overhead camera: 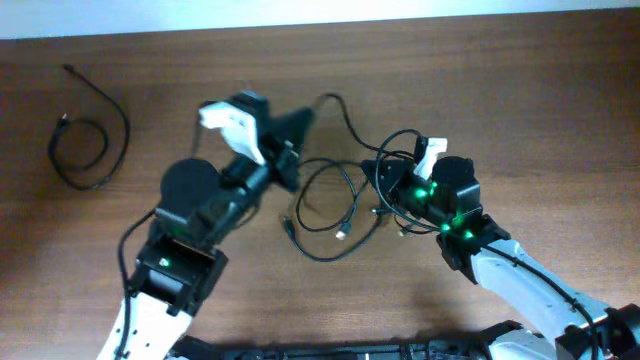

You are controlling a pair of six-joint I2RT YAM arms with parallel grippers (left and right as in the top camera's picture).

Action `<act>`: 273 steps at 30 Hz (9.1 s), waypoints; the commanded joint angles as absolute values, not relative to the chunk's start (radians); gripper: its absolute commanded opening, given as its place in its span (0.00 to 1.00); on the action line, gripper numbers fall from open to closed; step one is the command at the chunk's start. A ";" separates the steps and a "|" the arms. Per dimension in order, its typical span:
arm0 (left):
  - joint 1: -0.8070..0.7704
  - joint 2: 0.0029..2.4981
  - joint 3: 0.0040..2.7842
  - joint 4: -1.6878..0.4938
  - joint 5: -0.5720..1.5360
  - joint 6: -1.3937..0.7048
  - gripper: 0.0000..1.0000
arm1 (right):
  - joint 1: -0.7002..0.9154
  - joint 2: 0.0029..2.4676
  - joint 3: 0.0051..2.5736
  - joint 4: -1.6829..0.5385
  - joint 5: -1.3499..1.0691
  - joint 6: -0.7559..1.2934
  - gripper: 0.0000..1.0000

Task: Untangle cables
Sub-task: 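Lay the cable at the upper left and open the left gripper, then move the left gripper to the last cable near the right gripper, then grasp the last black cable with the left gripper, then carry the cable to the lower left with the left gripper, then lower the cable at the lower left and release it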

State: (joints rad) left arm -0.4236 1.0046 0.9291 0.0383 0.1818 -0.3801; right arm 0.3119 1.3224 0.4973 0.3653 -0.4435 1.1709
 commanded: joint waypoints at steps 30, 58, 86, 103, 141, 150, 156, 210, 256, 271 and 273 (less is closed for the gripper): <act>0.030 1.380 0.945 0.413 -0.033 -0.342 0.00 | -0.196 1.309 0.496 -0.229 -0.459 0.632 0.07; 0.070 1.752 0.945 0.626 -0.196 -0.355 0.53 | -0.196 1.309 0.496 -0.231 -0.459 0.632 0.06; -0.246 1.320 0.953 -0.190 0.133 -0.526 0.99 | 0.086 1.309 0.496 0.120 -0.640 0.645 0.10; -0.623 1.479 0.952 -0.255 0.274 0.096 0.99 | -0.356 1.111 0.507 0.060 -0.791 0.711 0.99; -1.011 1.897 0.952 0.147 -0.147 -0.209 0.00 | -0.434 1.108 0.507 -0.241 -0.767 0.448 0.99; -0.976 1.766 0.955 -0.056 -0.329 -0.209 0.00 | -0.433 1.108 0.507 -0.252 -0.728 0.448 0.99; -0.974 1.745 0.955 -0.137 -0.359 -0.209 0.10 | -0.433 1.108 0.507 -0.252 -0.728 0.448 0.99; -0.920 1.716 0.969 -0.160 -0.296 -0.313 0.00 | -0.433 1.108 0.507 -0.378 -0.668 0.419 0.99; 0.475 1.125 0.931 -0.749 -0.617 -1.088 0.00 | -0.433 1.108 0.507 -0.378 -0.668 0.419 0.99; 0.661 1.587 0.932 -0.271 -0.676 -1.084 0.00 | -0.433 1.108 0.507 -0.378 -0.668 0.419 0.99; 0.687 1.603 0.932 -0.233 -0.665 -1.083 0.02 | -0.433 1.108 0.507 -0.378 -0.668 0.419 0.99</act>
State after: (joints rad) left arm 0.6491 1.5772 0.9321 -0.2672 -0.6540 -1.0786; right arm -0.4290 1.1137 0.5003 -0.3790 -0.6735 0.4332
